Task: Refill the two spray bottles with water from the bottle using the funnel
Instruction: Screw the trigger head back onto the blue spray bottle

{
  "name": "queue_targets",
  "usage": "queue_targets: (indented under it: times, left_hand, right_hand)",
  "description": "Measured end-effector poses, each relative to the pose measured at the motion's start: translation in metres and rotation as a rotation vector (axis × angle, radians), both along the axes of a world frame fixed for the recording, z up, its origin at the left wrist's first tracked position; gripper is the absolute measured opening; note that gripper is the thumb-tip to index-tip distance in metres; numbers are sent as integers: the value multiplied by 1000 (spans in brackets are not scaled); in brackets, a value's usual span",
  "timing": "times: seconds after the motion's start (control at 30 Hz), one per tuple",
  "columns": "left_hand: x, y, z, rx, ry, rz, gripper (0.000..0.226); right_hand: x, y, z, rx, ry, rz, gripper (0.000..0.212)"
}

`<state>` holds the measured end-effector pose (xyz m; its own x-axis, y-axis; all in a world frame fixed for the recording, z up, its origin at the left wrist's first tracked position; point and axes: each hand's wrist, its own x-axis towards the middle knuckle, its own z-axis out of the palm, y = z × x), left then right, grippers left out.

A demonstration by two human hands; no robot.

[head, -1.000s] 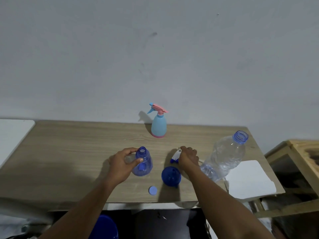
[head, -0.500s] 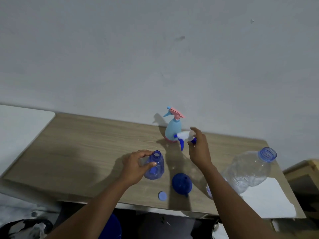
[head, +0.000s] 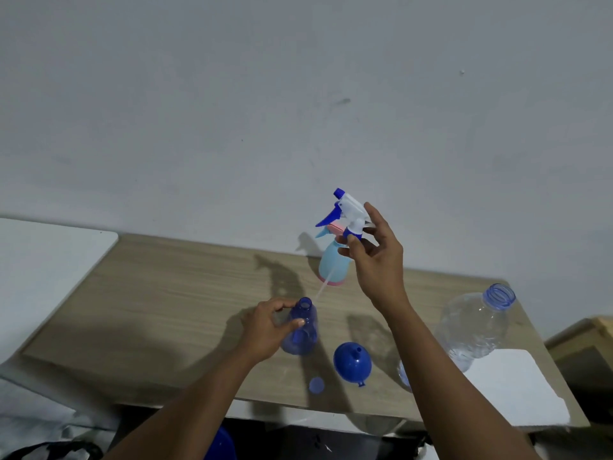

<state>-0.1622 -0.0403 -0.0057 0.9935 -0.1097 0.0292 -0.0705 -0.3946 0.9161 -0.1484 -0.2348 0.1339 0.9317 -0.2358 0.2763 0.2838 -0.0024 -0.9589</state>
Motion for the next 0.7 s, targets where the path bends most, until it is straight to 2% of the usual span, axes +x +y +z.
queue_targets:
  times: [0.2, 0.43, 0.7]
  left_hand:
    - [0, 0, -4, 15, -14, 20, 38]
    - [2, 1, -15, -39, -4, 46, 48]
    - [-7, -5, -24, -182, 75, 81, 48]
  right_hand:
    - [-8, 19, -10, -91, -33, 60, 58]
    - [-23, 26, -68, -352, 31, 132, 63]
    - [-33, 29, -100, -357, 111, 166, 47]
